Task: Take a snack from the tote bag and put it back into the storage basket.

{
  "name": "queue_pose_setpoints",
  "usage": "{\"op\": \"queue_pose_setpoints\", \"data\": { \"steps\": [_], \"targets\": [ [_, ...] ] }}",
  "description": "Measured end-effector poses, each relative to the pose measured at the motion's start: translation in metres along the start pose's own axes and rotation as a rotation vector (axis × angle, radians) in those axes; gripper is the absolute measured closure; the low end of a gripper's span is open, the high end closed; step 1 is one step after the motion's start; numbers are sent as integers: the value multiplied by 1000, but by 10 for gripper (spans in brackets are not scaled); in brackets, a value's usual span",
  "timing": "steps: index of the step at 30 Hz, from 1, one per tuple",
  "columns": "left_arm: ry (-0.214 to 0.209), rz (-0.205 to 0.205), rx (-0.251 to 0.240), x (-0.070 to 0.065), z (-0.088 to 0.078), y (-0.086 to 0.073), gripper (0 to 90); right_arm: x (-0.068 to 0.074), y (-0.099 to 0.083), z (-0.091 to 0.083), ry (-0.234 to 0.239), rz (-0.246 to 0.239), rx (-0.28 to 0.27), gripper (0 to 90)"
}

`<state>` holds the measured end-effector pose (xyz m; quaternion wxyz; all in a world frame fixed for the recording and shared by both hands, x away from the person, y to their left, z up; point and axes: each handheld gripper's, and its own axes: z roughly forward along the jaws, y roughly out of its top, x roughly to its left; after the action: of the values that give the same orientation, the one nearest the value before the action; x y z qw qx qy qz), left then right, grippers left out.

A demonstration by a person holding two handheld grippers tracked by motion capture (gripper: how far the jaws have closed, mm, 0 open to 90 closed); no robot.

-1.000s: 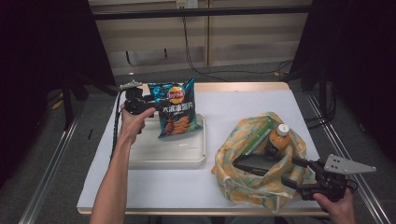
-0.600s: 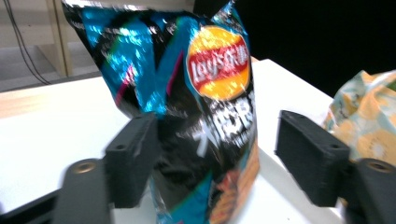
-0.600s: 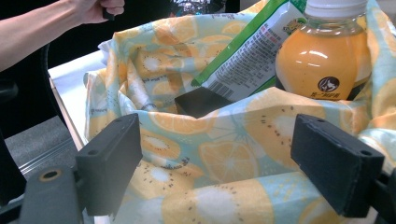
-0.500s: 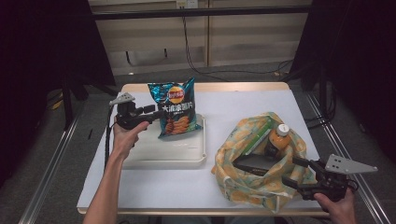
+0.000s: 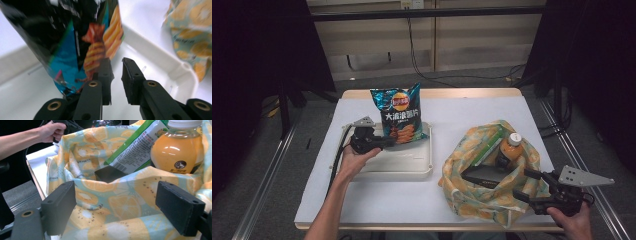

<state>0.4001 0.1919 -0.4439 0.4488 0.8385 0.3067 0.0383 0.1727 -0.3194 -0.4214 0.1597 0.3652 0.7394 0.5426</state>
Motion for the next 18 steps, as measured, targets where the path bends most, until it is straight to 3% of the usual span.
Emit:
{"op": "queue_pose_setpoints", "data": {
  "steps": [5,18],
  "targets": [
    [20,-13,50,6,10,-5,757,-1,0,0,-2,1,0,164],
    [49,-25,30,12,11,-5,704,0,0,1,-2,-2,6,165]
  ]
}}
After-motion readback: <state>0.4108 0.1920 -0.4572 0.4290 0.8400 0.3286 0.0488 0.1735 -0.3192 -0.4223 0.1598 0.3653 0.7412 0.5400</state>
